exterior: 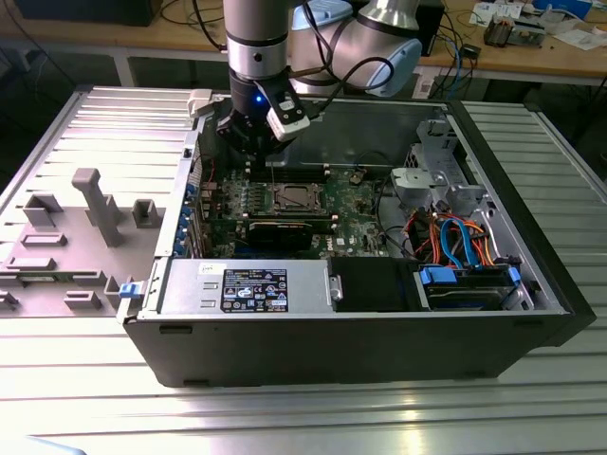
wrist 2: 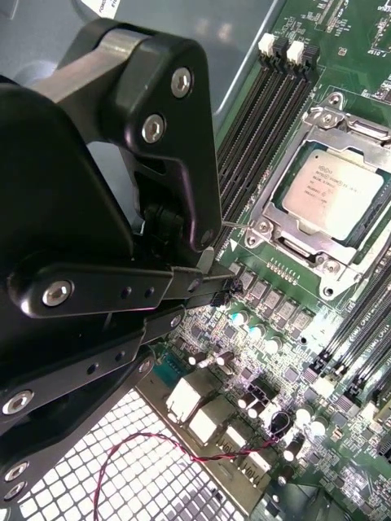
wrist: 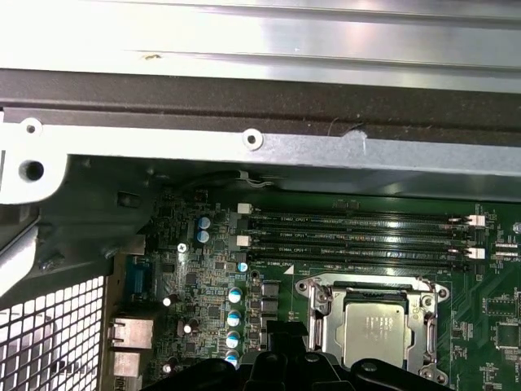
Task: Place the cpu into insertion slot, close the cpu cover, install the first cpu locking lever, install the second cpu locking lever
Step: 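Install the first cpu locking lever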
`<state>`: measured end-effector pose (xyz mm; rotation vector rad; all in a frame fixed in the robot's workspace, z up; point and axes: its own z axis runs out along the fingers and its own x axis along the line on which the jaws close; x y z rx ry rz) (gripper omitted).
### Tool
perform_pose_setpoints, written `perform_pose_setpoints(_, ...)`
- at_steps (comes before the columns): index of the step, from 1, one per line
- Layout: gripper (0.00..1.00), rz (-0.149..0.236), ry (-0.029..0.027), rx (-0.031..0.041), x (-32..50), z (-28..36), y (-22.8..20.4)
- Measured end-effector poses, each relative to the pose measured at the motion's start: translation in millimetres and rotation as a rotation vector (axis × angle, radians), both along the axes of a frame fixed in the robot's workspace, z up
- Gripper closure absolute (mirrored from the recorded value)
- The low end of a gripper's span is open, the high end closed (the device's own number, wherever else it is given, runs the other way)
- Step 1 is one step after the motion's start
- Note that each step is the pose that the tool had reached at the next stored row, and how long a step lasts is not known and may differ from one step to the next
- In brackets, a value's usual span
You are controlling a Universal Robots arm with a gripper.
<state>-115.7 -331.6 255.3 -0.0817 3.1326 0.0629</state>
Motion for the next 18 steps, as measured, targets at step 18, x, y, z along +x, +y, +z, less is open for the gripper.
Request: perform_pose_setpoints(18,0.89,0.004,0.0000,0.0000,4.7,0.0,13.0)
